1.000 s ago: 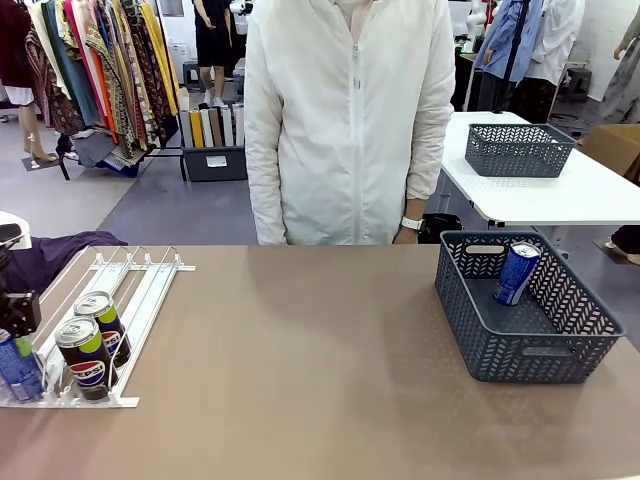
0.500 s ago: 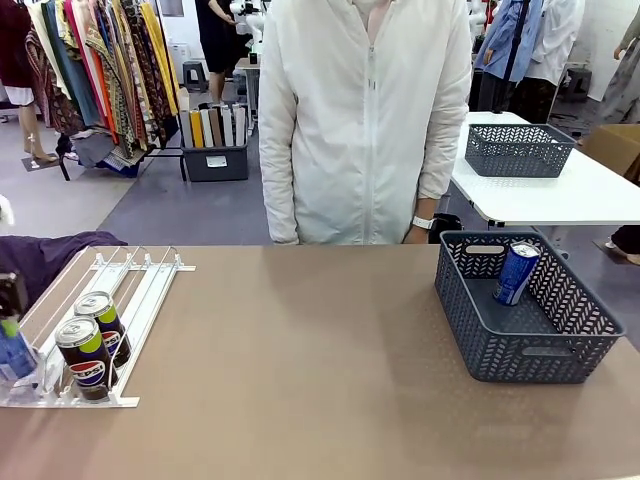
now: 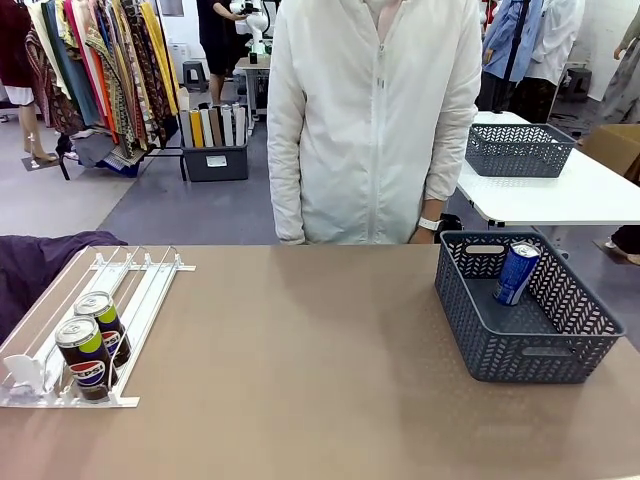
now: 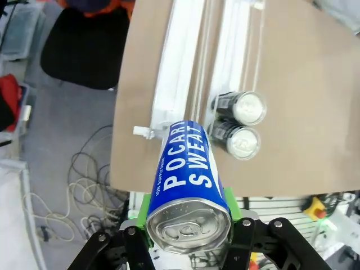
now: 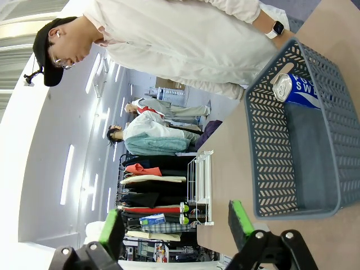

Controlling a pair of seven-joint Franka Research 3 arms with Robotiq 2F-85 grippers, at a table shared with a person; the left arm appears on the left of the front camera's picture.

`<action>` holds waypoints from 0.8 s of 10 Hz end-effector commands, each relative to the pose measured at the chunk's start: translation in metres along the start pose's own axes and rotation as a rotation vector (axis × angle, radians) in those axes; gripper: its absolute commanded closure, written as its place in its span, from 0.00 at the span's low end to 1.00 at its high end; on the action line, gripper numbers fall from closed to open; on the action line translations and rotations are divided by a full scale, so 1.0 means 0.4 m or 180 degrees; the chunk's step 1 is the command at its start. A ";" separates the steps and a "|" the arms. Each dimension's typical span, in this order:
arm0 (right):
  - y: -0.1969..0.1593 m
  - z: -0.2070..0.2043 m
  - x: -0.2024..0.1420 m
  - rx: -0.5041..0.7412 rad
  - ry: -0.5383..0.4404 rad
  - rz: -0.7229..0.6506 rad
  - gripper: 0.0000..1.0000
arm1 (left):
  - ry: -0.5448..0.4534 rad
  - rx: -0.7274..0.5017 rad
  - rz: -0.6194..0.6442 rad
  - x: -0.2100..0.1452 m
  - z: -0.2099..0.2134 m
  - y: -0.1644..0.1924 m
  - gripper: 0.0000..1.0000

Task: Retrieve and store the cans from the dispenser.
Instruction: Pick up the last remaining can from one row of the Automatic Can Dispenser and place it in the middle of the table.

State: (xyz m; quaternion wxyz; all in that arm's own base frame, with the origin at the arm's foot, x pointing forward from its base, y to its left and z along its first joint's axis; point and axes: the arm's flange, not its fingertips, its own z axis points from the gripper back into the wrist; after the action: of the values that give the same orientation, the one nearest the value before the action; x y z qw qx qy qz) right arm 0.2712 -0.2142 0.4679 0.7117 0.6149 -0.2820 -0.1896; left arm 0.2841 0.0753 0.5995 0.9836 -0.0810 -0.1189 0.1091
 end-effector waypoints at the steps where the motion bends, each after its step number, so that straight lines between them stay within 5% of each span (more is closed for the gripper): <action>1: 0.008 -0.003 0.006 0.0074 -0.0035 0.0045 0.00 | -0.0041 -0.0421 -0.0021 0.018 -0.014 0.016 1.00; 2: 0.008 -0.003 0.006 0.0074 -0.0035 0.0045 0.00 | 0.0000 0.0000 0.0000 0.000 0.000 0.000 1.00; 8: 0.008 -0.003 0.006 0.0074 -0.0035 0.0045 0.00 | -0.0045 0.0040 0.0154 0.031 -0.010 -0.043 1.00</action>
State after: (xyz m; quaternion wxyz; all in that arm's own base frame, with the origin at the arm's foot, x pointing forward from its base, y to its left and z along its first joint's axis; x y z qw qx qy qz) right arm 0.2712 -0.2142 0.4679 0.7117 0.6148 -0.2820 -0.1895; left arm 0.2886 0.0700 0.5961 0.9830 -0.0854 -0.1163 0.1136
